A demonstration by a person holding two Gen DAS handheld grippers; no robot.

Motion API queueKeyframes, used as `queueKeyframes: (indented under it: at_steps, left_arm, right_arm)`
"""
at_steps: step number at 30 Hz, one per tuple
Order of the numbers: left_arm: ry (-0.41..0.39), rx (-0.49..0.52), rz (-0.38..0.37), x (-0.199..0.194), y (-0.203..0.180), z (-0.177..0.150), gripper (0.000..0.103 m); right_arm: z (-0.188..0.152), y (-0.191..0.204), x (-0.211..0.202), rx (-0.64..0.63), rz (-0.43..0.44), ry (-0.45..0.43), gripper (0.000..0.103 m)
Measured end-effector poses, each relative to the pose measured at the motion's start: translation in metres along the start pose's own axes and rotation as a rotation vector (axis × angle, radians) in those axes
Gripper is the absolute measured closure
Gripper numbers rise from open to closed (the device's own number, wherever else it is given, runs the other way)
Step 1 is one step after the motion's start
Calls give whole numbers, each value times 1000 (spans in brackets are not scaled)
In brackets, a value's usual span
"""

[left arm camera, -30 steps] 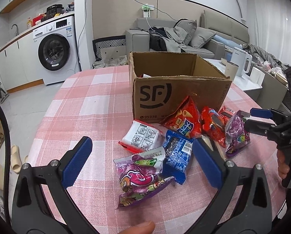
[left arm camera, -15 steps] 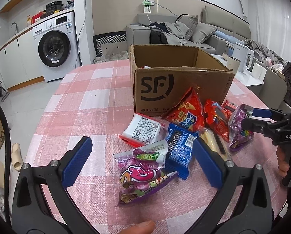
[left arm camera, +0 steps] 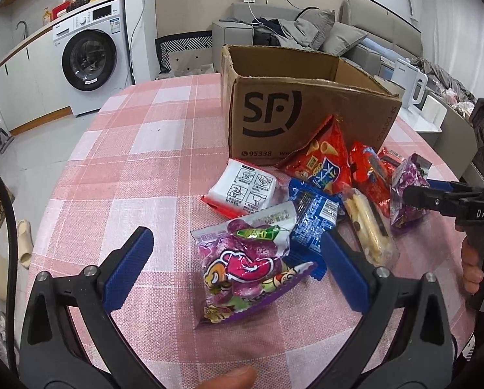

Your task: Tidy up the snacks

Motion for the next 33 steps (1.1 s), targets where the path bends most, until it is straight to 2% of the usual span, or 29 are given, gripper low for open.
queueKeyframes:
  at_steps: [3, 9, 12, 17, 22, 28, 33]
  left_arm:
    - [20, -18, -4, 8, 2, -3, 1]
    - [66, -45, 0, 27, 6, -9, 1]
    - [81, -38, -7, 34, 6, -10, 1]
    - [94, -26, -33, 40, 4, -11, 4]
    - [98, -20, -59, 44, 3, -12, 6]
    - [104, -35, -111, 48, 4, -12, 18]
    - [97, -23, -123, 47, 1, -13, 29]
  right_arm:
    - [-2, 5, 2, -1, -13, 6, 1]
    - [-11, 12, 6, -4, -116, -11, 6]
    - [-11, 11, 6, -2, -118, -15, 16]
    - [-11, 7, 3, 12, -106, -15, 22]
    - [-11, 8, 3, 7, -83, -10, 32]
    - [-13, 16, 3, -23, -68, -8, 44]
    - [-13, 18, 3, -26, -58, -8, 46]
Point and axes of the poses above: each gripper's, at about its wrist camera, not at the fingertips, and x roughly the way its jaws point, y to its left, z to its top, the point moved 5 cm from there along x, roughly the way its jaws point, and after that the axes turned 3 degrees about x, right-handed, at the moved point
